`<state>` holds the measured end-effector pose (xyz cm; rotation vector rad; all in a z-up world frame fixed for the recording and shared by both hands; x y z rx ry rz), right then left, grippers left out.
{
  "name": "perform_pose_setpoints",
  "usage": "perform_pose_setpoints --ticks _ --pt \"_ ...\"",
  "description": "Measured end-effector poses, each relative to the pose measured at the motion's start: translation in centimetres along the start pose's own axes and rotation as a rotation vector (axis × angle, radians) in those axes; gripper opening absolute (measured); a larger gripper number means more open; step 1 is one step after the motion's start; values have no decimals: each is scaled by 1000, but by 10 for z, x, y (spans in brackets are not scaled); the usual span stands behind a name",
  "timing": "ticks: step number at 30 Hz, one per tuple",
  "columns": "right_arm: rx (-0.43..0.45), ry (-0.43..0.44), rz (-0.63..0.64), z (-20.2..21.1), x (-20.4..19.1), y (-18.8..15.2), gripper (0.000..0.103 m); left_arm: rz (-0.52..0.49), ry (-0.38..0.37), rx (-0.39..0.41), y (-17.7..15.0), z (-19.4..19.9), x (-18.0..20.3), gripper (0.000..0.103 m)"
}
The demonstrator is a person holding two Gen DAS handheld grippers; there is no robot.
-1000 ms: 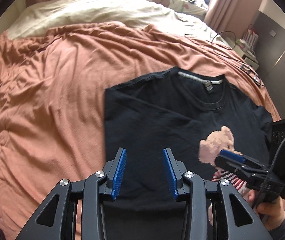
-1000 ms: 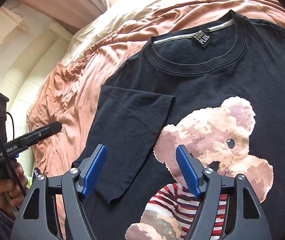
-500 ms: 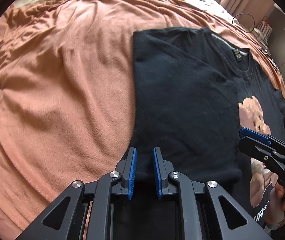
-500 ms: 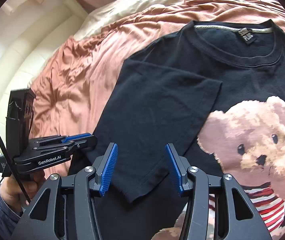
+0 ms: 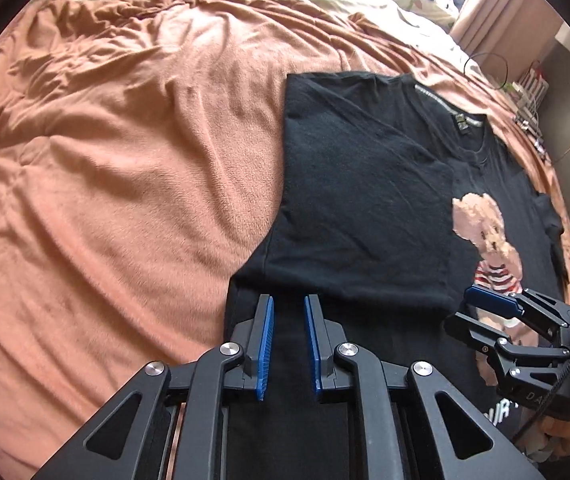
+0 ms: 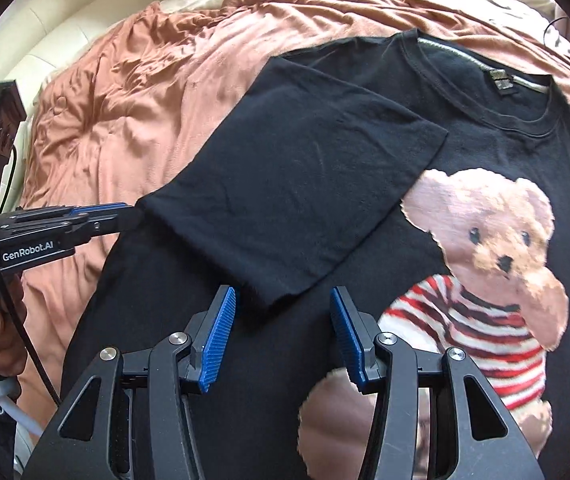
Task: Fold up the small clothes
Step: 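Withdraw the left gripper and move the right gripper to the other sleeve side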
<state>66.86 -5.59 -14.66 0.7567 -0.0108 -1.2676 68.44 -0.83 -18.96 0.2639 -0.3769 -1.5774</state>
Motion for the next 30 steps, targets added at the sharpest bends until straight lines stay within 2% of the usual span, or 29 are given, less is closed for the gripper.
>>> perform_pose_setpoints --ticks 3,11,12,13,14,15,16,18,19,30 --pt "7 -28 11 16 -2 -7 47 16 -11 14 -11 18 1 19" --pt "45 -75 20 80 -13 -35 47 17 19 63 -35 72 6 51" --pt "52 -81 17 90 -14 -38 50 17 20 71 -38 81 8 60" --pt "60 -89 13 98 -15 -42 60 15 25 80 -41 87 9 70" --pt "72 -95 9 107 -15 -44 66 12 30 92 -43 95 11 76" --pt "90 -100 4 118 -16 -47 79 10 33 102 -45 103 13 88" --pt "105 -109 0 127 -17 -49 87 9 33 116 -47 112 16 96" --pt "127 -128 -7 146 -18 -55 95 12 26 137 -50 127 22 103" --pt "136 -132 -7 156 -19 -58 103 15 24 147 -52 135 25 103" --pt "215 -157 -7 250 -27 -104 103 -16 33 211 -80 202 68 103"
Point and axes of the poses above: each gripper's, at about its wrist camera, not at the fingertips, and z roughly against the way its jaws point, x to its right, y to its top, the point moved 7 cm from there along -z, roughly the way its jaws point, and after that the axes turned 9 degrees about y, right-handed, at the moved point
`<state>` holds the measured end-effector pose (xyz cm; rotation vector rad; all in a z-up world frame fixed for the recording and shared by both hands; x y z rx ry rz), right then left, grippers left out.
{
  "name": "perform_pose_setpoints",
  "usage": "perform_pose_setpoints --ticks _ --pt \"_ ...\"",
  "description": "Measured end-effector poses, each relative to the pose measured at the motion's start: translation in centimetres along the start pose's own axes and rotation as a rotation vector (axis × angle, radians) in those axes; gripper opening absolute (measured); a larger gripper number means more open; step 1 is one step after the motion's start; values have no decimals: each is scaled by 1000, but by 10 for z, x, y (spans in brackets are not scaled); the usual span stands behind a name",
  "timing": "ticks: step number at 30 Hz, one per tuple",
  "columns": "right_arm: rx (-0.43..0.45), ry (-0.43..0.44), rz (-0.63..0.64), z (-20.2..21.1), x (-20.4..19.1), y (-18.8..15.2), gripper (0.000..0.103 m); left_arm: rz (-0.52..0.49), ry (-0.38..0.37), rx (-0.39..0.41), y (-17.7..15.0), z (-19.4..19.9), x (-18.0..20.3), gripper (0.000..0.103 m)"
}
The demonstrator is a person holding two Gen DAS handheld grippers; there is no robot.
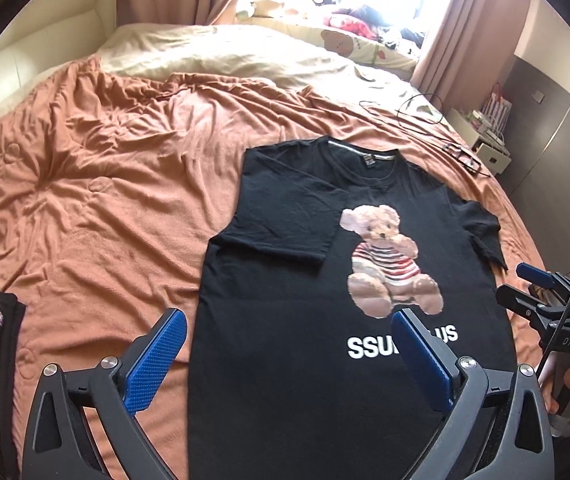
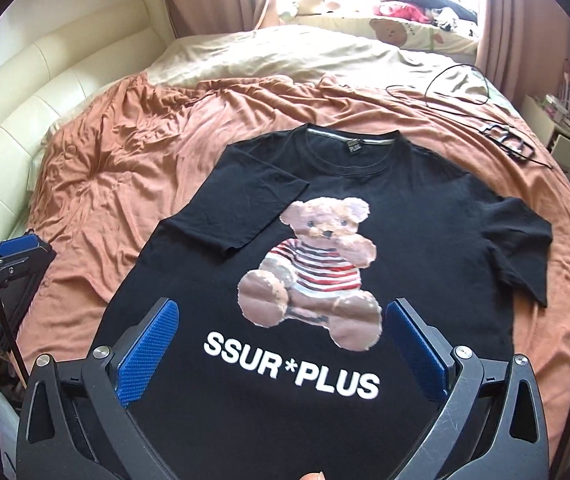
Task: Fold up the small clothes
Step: 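Withdraw the left gripper and move the right gripper to the other sleeve side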
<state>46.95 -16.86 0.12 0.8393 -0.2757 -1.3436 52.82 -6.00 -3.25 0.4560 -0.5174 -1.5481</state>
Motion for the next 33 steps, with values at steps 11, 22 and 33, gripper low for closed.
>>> perform_pose_setpoints --ticks 11,22,33 --pt "59 -40 -21 87 32 -31 103 -75 -31 62 -17 60 71 103" --pt "107 -70 -45 162 71 -71 103 -113 -60 93 -39 97 147 103" --pt "145 -96 -65 213 117 -96 103 -166 -95 92 -52 107 223 103"
Point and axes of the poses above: each gripper's, at about its wrist camera, not at the fingertips, and z roughly against the way its jaws point, x to its right, y to its top, the point moved 7 cm from there along -z, roughly the way its jaws point, and after that the axes turned 9 degrees about y, right-handed, at the moved point
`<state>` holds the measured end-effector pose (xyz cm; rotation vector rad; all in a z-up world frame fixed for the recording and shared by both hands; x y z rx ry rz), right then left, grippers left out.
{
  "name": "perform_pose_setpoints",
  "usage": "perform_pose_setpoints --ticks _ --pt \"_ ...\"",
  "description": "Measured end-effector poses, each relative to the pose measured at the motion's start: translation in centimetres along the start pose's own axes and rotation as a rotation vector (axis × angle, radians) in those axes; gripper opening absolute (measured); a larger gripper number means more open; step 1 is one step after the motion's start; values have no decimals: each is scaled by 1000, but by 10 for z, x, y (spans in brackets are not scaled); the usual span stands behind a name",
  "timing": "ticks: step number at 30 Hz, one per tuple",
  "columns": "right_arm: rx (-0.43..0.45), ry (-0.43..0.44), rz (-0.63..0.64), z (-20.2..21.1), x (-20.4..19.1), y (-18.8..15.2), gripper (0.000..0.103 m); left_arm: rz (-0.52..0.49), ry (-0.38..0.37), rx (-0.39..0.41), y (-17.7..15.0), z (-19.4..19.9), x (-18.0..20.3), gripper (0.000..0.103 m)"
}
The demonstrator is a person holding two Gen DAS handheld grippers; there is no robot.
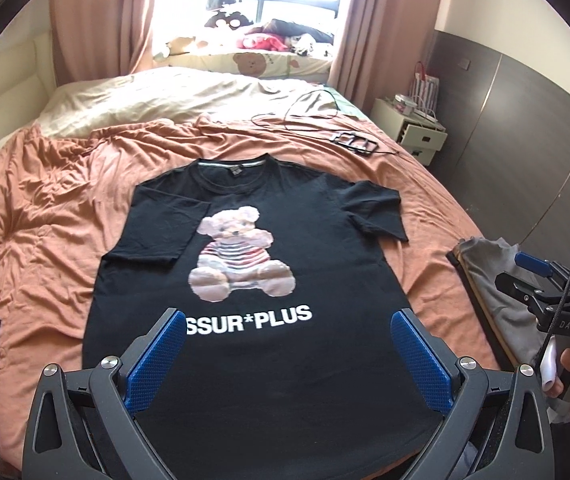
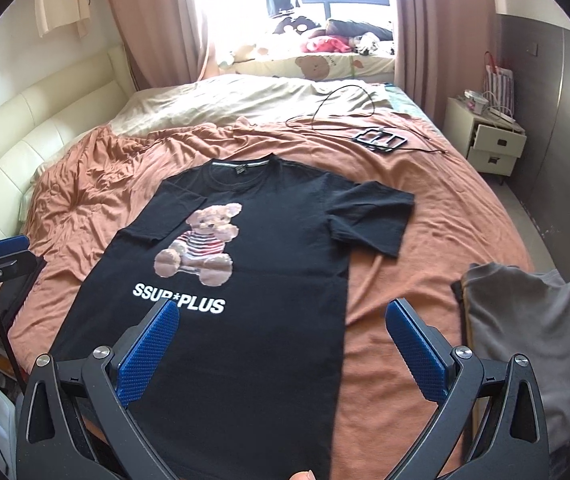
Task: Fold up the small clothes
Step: 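Withdraw the left gripper and move the right gripper to the other sleeve side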
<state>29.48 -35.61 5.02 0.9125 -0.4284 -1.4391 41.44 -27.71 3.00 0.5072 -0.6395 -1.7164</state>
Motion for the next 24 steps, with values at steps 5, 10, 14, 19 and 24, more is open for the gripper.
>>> perform_pose_setpoints --ticks 5,10,14,19,24 --pt "5 -15 -27 -5 23 6 103 -12 -25 -2 9 -15 21 103" --pt "15 -37 -54 -17 40 13 103 -33 -61 -4 18 -37 33 103" --pt "19 -40 -84 -30 50 16 103 -35 -81 -7 26 -55 37 103" --pt "15 -68 -112 -48 63 19 103 -32 -112 -31 34 -86 38 103" --pt "-13 -82 -137 -75 79 23 103 -34 -145 -50 44 -119 43 102"
Point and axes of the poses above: each gripper's, at about its wrist camera, not at the fingertips, and z roughly against the way its jaws point, x to its right, y to its top, the point moved 7 cm from there along -z, roughly the way its jaws point, and after that the axes turned 9 degrees about y, right-handed, at the moved point
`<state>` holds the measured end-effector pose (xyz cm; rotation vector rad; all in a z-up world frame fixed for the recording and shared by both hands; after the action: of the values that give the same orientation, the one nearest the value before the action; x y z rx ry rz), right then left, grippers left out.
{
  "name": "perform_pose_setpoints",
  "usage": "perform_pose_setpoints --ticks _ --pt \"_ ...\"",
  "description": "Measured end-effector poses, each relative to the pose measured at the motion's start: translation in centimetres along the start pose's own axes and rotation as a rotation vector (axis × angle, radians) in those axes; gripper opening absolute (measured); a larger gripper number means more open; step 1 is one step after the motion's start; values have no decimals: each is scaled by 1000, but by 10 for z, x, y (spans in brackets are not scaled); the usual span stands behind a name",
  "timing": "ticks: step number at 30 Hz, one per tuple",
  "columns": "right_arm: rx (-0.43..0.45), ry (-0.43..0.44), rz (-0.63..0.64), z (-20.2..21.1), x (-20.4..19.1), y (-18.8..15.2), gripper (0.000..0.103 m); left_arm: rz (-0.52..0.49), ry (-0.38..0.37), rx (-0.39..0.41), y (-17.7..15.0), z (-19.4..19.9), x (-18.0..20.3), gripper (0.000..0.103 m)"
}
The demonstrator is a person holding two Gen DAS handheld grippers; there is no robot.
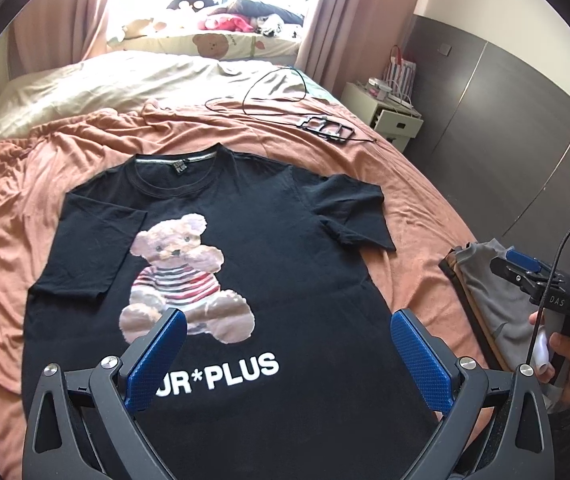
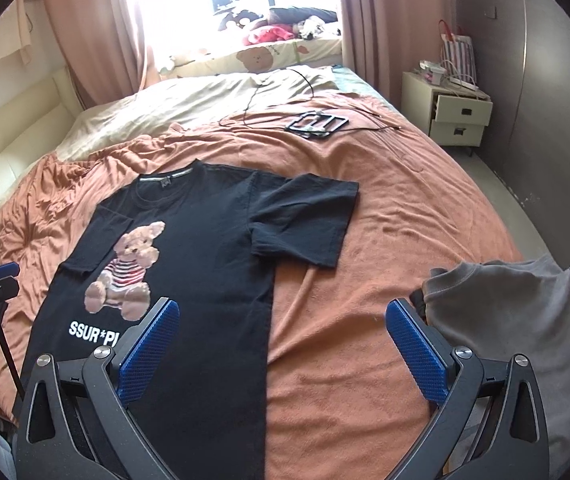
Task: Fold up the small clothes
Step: 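Withdraw the left gripper and move the right gripper to the other sleeve side, then lower the right gripper onto the other side edge and close on it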
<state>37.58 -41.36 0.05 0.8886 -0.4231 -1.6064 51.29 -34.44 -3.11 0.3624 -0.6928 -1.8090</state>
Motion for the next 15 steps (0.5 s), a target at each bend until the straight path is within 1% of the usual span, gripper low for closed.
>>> perform_pose_setpoints --ticks 2,5,6,7,8,10,13,15 --pt "-6 -2 -3 -10 5 6 103 -3 -11 -7 5 -14 1 101" --pt "-19 -11 -14 -26 13 14 103 -7 -32 -28 12 -38 4 96" --pt "-21 -10 -22 -31 17 17 101 -7 -38 -36 14 -47 6 93" --pt "-26 -5 -34 -36 20 20 98 -6 -44 -43 17 -54 6 89" --pt "-30 1 -45 -41 23 23 96 -5 -50 -52 20 -62 8 87" --pt "-36 15 -71 -53 33 29 89 -5 -60 -63 25 -77 11 80" --pt "-49 30 -102 -73 46 38 80 -9 -70 -74 35 -97 15 75" --pt "-47 46 -115 -86 53 44 80 -16 -67 -77 42 -111 17 75"
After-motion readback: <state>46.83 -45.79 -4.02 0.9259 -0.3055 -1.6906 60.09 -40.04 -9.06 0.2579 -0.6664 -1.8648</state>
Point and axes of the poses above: each gripper's, at about its wrist camera, not at the fingertips, and z roughly against the way its jaws point, x to its right, y to its top, the point moved 7 cm from there along -z, roughly the way its jaws point, and after that the axes turned 9 degrees about y, right-handed, at the moved point
